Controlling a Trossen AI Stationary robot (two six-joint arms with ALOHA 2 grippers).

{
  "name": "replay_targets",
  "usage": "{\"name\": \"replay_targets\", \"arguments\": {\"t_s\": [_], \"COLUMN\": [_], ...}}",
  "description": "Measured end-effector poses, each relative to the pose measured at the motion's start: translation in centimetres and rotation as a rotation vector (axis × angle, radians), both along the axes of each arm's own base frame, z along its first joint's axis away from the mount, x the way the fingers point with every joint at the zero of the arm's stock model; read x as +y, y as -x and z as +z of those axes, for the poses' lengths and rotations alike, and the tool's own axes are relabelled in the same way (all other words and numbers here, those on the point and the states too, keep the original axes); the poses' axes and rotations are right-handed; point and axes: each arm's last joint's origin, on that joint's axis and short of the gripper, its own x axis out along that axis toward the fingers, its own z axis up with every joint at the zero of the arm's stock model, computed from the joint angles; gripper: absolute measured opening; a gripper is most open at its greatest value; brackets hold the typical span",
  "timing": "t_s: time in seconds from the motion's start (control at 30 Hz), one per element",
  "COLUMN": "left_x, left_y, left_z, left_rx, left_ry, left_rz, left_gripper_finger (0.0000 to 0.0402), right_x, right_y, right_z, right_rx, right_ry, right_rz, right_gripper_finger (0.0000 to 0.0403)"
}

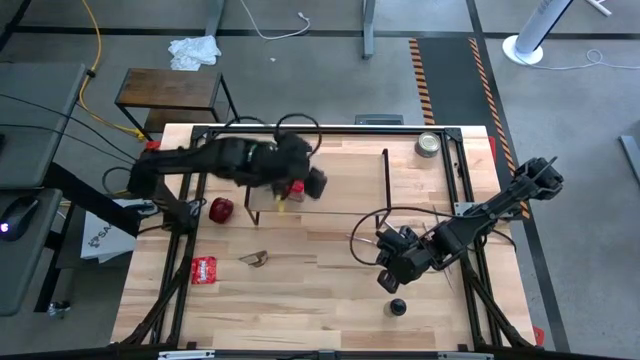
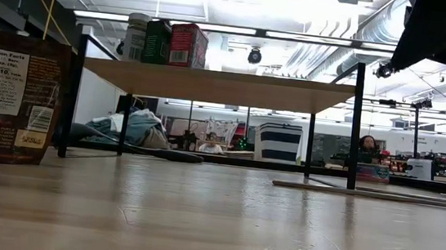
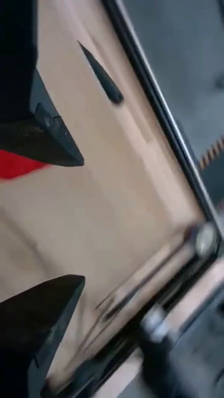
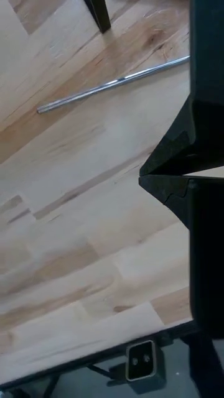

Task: Shelf spices
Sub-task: Put the yellow seasoning bottle on the shelf

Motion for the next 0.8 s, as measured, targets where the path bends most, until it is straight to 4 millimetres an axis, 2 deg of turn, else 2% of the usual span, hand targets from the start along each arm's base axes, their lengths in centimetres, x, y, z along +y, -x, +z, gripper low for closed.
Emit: {"name": "replay_targets", "arguments": {"t_s": [0.1, 0.2, 0.33, 0.43, 0.6, 0.73, 0.8], "left_x": [-3.0, -7.2, -12.2, -14.8, -17.5, -18.2, -17.9], "left_y": [0.3, 1.0, 2.4, 3.5, 5.0, 5.9, 6.6], "left_z": [0.7, 0.1, -2.1, -3.9, -4.9, -4.6, -4.1], "left_rx": [0.024, 0.081, 0.123, 0.128, 0.092, 0.060, 0.060], "left_ry": [-0.062, -0.148, -0.196, -0.170, -0.101, -0.105, -0.113], "left_rz": [-0.161, -0.321, -0.399, -0.395, -0.375, -0.368, -0.362], "left_gripper_finger": [0.0290, 0.0289, 0.0289, 0.0289, 0.0289, 0.0289, 0.0289], "right_x": [-0.3, -0.8, -1.1, -0.9, 0.5, 2.3, 3.3], "right_y": [0.4, 1.3, 2.2, 2.5, 2.5, 2.5, 2.5], "right_z": [0.9, 2.6, 4.8, 5.1, 4.8, 5.7, 5.9], "right_rx": [-0.026, -0.098, -0.189, -0.178, -0.105, -0.080, -0.061], "right_ry": [-0.001, -0.006, -0.095, -0.155, -0.240, -0.224, -0.197], "right_rz": [0.038, 0.075, 0.141, 0.221, 0.386, 0.499, 0.552], "right_gripper_finger": [0.0000, 0.0000, 0.0000, 0.0004, 0.0054, 0.0119, 0.0152]}}
